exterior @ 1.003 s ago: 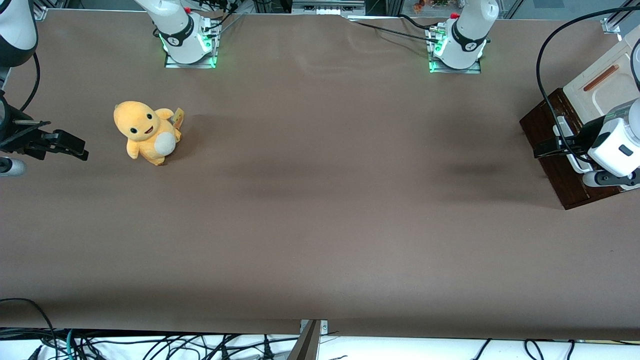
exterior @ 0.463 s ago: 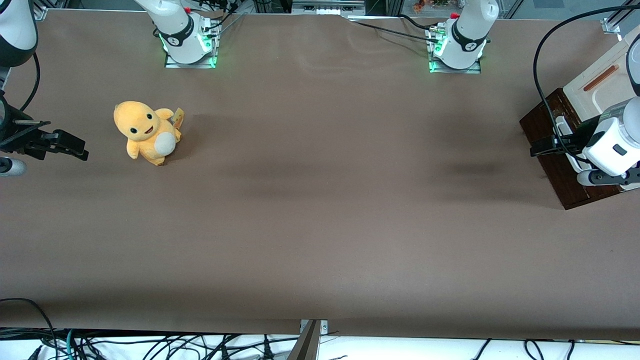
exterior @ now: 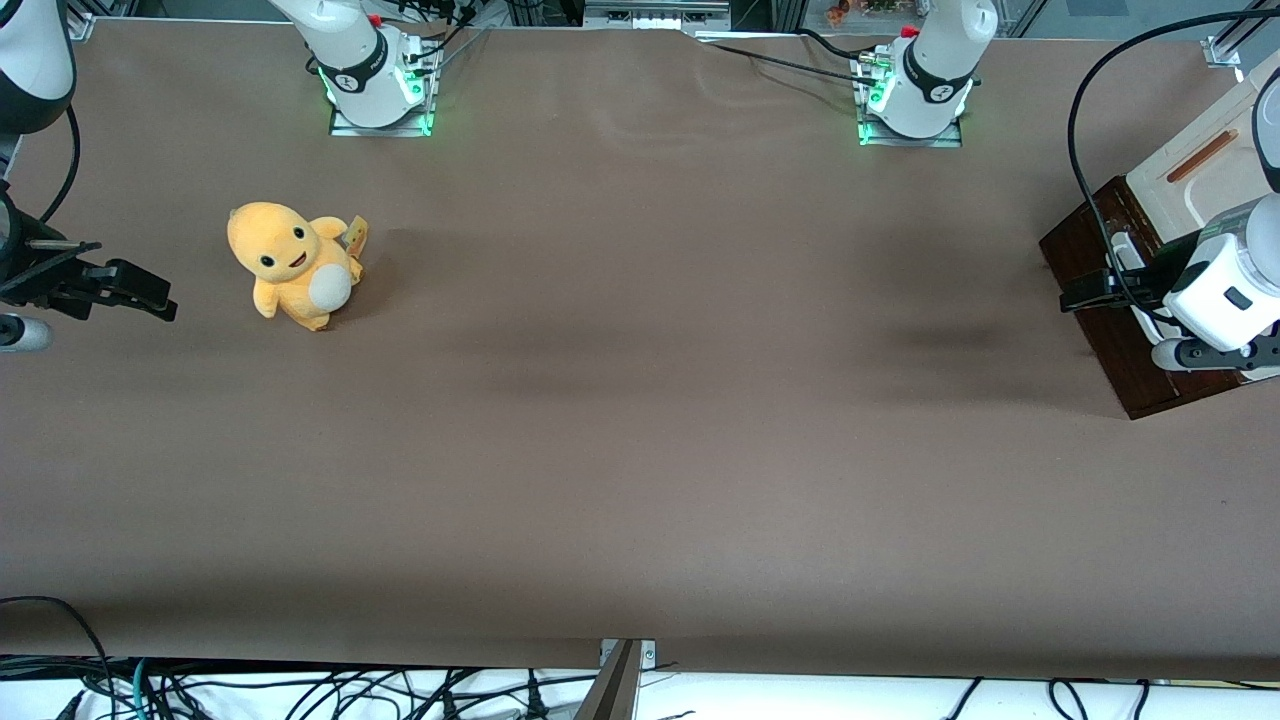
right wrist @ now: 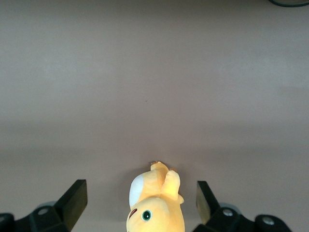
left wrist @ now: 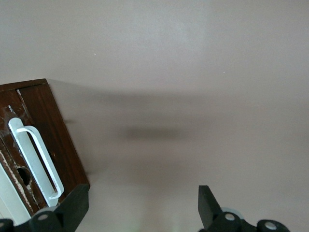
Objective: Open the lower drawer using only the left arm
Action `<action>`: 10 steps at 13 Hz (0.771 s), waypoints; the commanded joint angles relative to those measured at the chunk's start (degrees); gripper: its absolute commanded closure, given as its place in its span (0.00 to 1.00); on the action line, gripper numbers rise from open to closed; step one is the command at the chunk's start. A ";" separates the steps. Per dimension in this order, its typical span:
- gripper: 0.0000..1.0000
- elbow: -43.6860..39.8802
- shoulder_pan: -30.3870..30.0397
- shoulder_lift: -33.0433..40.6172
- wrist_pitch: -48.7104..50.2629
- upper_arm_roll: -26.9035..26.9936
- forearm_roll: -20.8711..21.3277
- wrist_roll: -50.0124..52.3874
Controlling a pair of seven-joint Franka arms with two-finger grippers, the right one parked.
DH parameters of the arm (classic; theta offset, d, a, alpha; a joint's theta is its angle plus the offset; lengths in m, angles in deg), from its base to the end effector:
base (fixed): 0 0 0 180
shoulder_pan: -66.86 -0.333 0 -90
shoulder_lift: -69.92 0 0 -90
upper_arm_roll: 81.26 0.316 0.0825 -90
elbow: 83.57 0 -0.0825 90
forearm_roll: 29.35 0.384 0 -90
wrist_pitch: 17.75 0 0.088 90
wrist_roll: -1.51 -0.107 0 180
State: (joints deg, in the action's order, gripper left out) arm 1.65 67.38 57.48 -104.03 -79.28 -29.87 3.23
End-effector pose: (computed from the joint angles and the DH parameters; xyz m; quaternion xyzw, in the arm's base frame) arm 0.6052 0.0124 0.5322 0.9947 0.0277 -0.0991 0.0006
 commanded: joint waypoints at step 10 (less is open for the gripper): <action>0.00 -1.20 -0.61 0.48 0.94 0.21 -1.32 -1.03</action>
State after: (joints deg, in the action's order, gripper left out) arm 1.10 66.98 57.59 -104.03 -79.22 -29.87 3.22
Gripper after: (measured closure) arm 0.000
